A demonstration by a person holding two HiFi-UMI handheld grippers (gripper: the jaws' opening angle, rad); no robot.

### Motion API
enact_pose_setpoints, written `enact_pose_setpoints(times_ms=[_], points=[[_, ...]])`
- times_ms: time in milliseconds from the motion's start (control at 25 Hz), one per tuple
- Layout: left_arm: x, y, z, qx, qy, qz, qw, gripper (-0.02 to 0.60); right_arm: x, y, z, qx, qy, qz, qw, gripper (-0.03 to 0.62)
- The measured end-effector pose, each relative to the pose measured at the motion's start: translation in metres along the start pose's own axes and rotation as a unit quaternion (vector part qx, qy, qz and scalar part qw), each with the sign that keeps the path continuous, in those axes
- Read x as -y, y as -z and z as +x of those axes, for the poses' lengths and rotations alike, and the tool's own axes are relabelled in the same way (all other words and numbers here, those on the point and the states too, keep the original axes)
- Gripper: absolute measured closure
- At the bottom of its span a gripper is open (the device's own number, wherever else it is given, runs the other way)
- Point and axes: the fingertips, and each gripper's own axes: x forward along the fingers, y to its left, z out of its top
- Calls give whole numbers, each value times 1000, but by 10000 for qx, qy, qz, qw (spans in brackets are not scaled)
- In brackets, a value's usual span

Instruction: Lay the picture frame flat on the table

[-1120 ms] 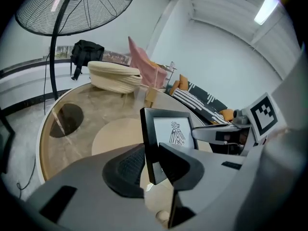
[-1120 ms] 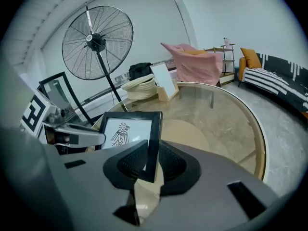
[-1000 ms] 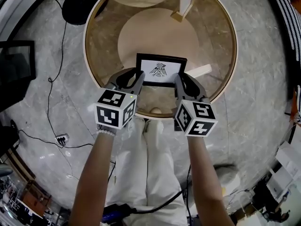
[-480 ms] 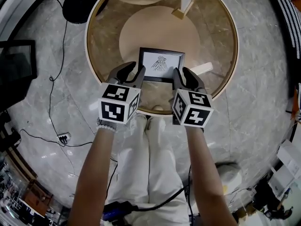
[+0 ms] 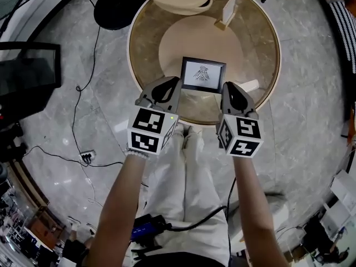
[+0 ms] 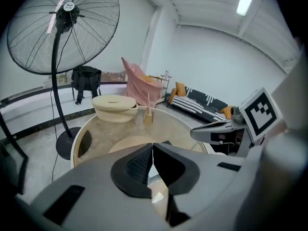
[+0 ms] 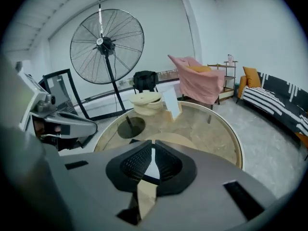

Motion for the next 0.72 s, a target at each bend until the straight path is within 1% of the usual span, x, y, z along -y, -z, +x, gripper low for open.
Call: enact_pose_setpoints(times_ms=[120, 280, 440, 560, 720], points=[[18, -21, -29, 119, 153, 181, 9996, 563, -13, -28, -26, 163, -170, -219, 9995, 548], [41, -50, -62, 315, 280, 349, 9985, 565, -19, -64, -62, 432, -257, -409, 9979, 549], [59, -85, -92, 612, 366, 388, 9967, 565, -20, -92, -98, 694, -227, -445, 9963, 549], [66, -112, -114, 866, 402, 514, 9941, 565, -24, -113, -123, 927, -196, -467, 9944, 551], [79, -141, -151, 1099, 467, 647, 9907, 565, -35, -132, -165, 1174, -177, -425, 9920, 551]])
